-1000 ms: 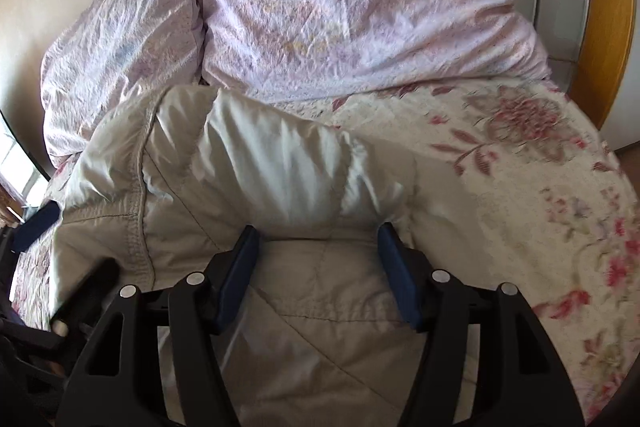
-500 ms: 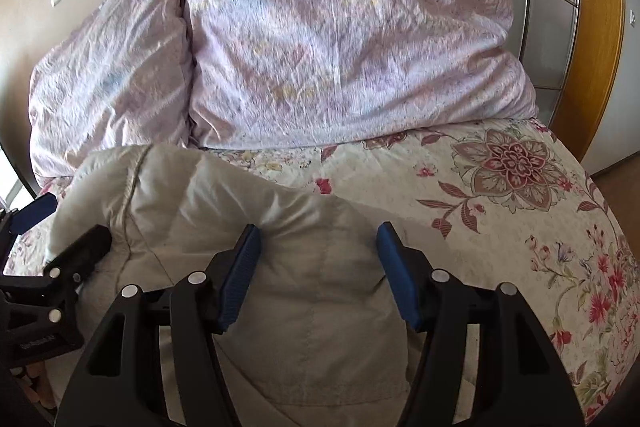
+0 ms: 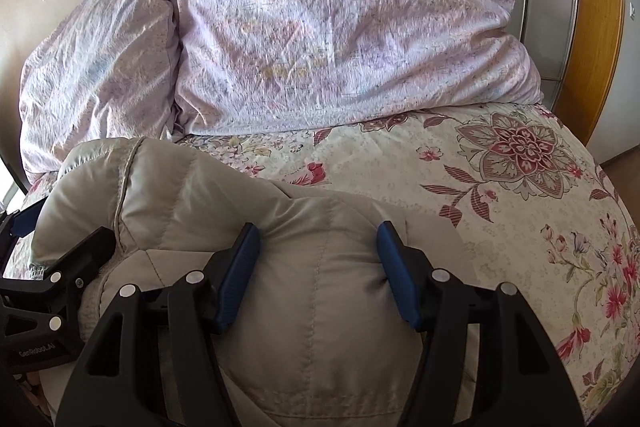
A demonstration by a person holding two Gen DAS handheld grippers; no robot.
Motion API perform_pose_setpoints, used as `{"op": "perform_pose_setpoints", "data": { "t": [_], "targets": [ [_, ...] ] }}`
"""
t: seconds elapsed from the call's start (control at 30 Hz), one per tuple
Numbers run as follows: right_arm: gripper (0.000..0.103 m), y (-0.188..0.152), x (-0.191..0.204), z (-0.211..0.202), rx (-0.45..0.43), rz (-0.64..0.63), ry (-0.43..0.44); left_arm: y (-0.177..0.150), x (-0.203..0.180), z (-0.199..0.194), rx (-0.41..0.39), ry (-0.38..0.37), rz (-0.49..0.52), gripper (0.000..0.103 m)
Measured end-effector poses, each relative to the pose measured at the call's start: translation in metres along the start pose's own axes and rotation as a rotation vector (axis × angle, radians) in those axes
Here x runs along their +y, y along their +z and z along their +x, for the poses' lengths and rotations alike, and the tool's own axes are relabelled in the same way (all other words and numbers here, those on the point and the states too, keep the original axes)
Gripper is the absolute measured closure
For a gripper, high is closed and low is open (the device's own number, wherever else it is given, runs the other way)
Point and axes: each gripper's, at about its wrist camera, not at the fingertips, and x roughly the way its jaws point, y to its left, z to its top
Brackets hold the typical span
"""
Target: Fold large clothes
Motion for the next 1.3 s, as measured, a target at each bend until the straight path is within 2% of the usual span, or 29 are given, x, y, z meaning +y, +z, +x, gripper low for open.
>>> {"op": "perform_pose_setpoints", "data": {
  "t": [0.5,0.63,0.7,0.83,0.93,1.0,1.2,1.3],
  "targets": [
    [0.039,0.003,0.005,0.023,0.058,-0.021,-0.026,0.002,-0.004,0.022,0.046,0.051,0.019,0.002],
    [0.039,0.003,0.001,0.017,0.040,-0.005,-0.007,0.003,0.000,0.015,0.041,0.032,0.013,0.002],
    [0.039,0.002,-0.004,0.003,0.031,0.021,0.007,0.000,0.004,0.000,0.037,0.009,0.003,0.002],
    [0.039,-0.022,-0.007,-0.057,-0.027,0.032,0.097,-0.015,0.017,-0.043,0.019,-0.130,-0.036,0.002],
    [0.039,-0.045,-0.007,-0.089,-0.057,0.018,0.128,-0.026,0.009,-0.056,0.016,-0.141,0.011,0.002],
    [0.039,-0.057,-0.010,-0.096,-0.059,0.030,0.151,-0.034,0.001,-0.059,0.004,-0.160,0.036,0.002],
    [0.038,-0.074,-0.010,-0.080,-0.021,0.013,0.105,-0.046,-0.022,-0.052,-0.028,-0.072,0.086,0.002],
    [0.038,-0.079,-0.010,-0.072,-0.016,0.000,0.103,-0.048,-0.023,-0.047,-0.034,-0.056,0.086,0.002]
  ]
}}
